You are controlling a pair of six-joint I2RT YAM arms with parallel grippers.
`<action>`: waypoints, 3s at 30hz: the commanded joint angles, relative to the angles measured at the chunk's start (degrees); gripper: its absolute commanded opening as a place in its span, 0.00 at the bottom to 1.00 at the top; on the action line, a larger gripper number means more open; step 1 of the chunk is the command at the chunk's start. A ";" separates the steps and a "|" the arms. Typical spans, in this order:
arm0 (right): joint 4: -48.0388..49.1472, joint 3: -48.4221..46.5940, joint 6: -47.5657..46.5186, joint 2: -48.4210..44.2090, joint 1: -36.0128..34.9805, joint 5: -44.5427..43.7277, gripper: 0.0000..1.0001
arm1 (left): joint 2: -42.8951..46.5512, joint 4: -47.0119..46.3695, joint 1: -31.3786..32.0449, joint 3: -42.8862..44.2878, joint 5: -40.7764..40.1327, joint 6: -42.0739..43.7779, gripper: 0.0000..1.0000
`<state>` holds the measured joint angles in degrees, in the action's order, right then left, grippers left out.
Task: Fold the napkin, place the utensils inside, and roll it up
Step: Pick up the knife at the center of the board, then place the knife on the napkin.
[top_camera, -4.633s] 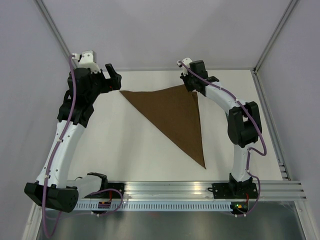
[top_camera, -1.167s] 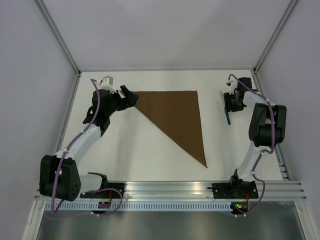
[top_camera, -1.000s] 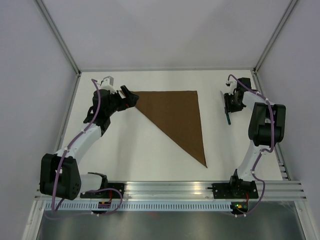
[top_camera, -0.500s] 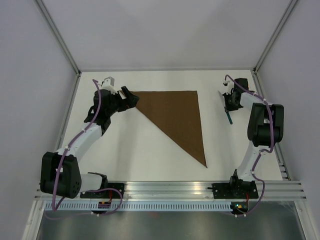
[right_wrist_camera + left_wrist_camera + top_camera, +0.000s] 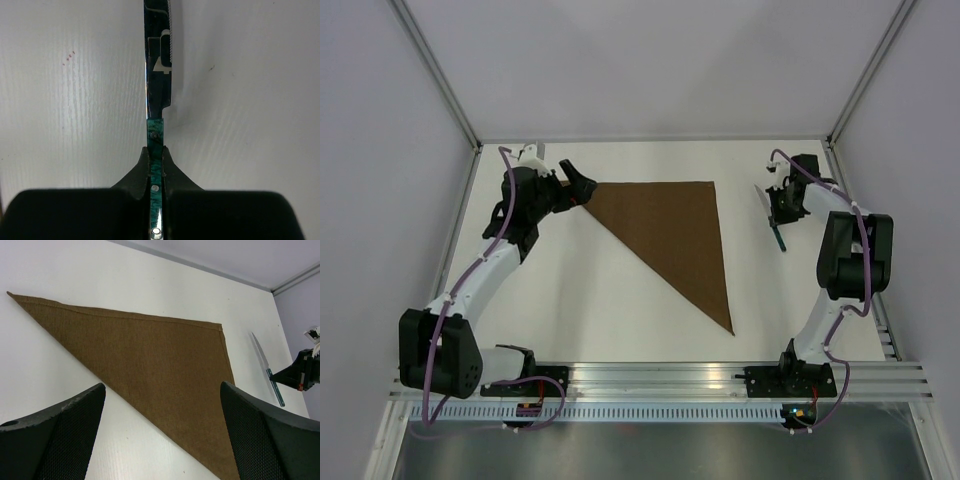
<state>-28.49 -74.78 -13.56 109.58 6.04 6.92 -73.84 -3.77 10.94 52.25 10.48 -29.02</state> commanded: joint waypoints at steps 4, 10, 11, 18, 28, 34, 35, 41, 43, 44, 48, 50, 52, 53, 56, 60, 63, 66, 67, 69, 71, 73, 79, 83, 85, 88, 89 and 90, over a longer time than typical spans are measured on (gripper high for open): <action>-5.51 -4.75 0.64 -7.01 -4.01 0.55 0.00 | 2.91 2.62 -0.04 5.31 -0.72 1.24 1.00; -8.42 -9.14 3.19 -7.37 -14.10 0.73 0.00 | 5.19 5.70 -0.04 7.86 -1.43 0.98 1.00; -8.68 -9.93 4.24 -6.58 -15.70 0.73 0.00 | 5.46 6.14 -0.13 8.22 -1.43 0.80 1.00; -10.62 -16.70 8.28 -1.22 -28.27 0.38 0.00 | 8.36 9.30 -0.13 11.12 -2.48 -0.78 1.00; -9.05 -19.88 12.68 5.38 -41.28 -1.03 0.00 | 10.83 13.08 -0.13 12.79 -4.15 -0.52 1.00; -7.02 -19.87 13.39 7.75 -45.06 -2.00 0.01 | 11.18 13.61 -0.13 12.79 -4.24 -0.17 1.00; -6.84 -19.79 13.39 8.28 -45.33 -2.00 0.00 | 11.09 13.79 -0.13 12.79 -4.15 -0.16 1.00; -4.56 -17.77 15.23 9.86 -46.03 -2.35 0.00 | 11.00 13.96 -0.04 12.35 -4.33 0.10 1.00; -3.68 -16.89 15.58 10.30 -46.21 -2.52 0.00 | 10.91 13.97 -0.13 12.26 -4.42 0.19 1.00; -3.68 -16.80 15.58 11.09 -46.21 -2.44 0.00 | 10.83 13.97 -0.13 12.18 -4.42 0.19 1.00; -2.89 -15.84 15.24 12.85 -46.47 -2.52 0.01 | 10.56 13.79 -0.13 11.65 -4.42 0.19 1.00; -2.36 -15.39 14.97 13.03 -46.74 -2.87 0.00 | 10.48 13.61 -0.13 11.47 -4.50 0.27 1.00; -2.01 -14.95 14.71 13.03 -46.74 -2.96 0.00 | 10.39 13.61 -0.13 11.30 -4.59 0.36 1.00; -1.92 -15.04 14.70 13.20 -46.74 -3.05 0.01 | 10.39 13.53 -0.04 11.21 -4.59 0.36 1.00; -2.01 -15.04 14.53 13.29 -46.91 -3.23 0.01 | 10.21 13.53 -0.04 11.12 -4.59 0.36 1.00; -1.83 -14.78 14.53 12.59 -47.09 -3.49 0.01 | 10.12 13.35 -0.13 11.03 -4.59 0.45 1.00; -1.57 -14.60 14.35 11.19 -47.26 -3.67 0.01 | 9.95 13.26 -0.04 11.03 -4.50 0.54 1.00; -1.31 -14.51 14.18 10.22 -47.35 -3.84 0.00 | 9.60 13.26 -0.04 11.03 -4.33 0.71 1.00; -1.30 -14.51 14.26 10.13 -47.35 -3.67 0.00 | 9.68 13.18 -0.04 11.03 -4.24 0.71 1.00; -1.65 -14.60 14.27 9.87 -47.44 -3.67 0.00 | 9.42 13.18 -0.13 11.03 -4.24 0.63 1.00; -1.66 -14.78 14.27 9.78 -47.53 -3.49 0.00 | 9.33 13.17 -0.04 11.03 -4.07 0.63 1.00; -1.74 -14.86 14.44 9.51 -47.62 -3.49 0.00 | 9.33 13.09 -0.04 11.03 -3.98 0.54 1.00; -1.92 -14.86 14.71 8.81 -47.70 -3.14 0.00 | 8.98 12.91 -0.04 11.03 -3.98 0.54 1.00; -2.09 -14.95 14.79 8.28 -47.70 -2.96 0.00 | 8.89 12.91 -0.13 11.03 -3.89 0.54 1.00; -2.18 -14.95 14.79 8.28 -47.70 -2.70 0.00 | 8.80 12.91 -0.04 10.94 -3.89 0.45 1.00; -2.36 -14.69 14.97 8.28 -47.79 -2.44 0.00 | 8.72 12.82 -0.13 10.94 -3.98 0.45 1.00; -2.45 -14.60 14.88 8.37 -47.79 -2.44 0.00 | 8.72 12.82 -0.13 10.94 -3.89 0.45 1.00; -2.45 -14.60 14.97 8.28 -47.79 -2.44 0.00 | 8.72 12.74 -0.04 10.94 -3.89 0.45 1.00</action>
<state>-30.37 -89.41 0.25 121.10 -41.17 4.54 -64.99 10.17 10.94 62.74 6.11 -29.04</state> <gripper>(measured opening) 0.034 0.993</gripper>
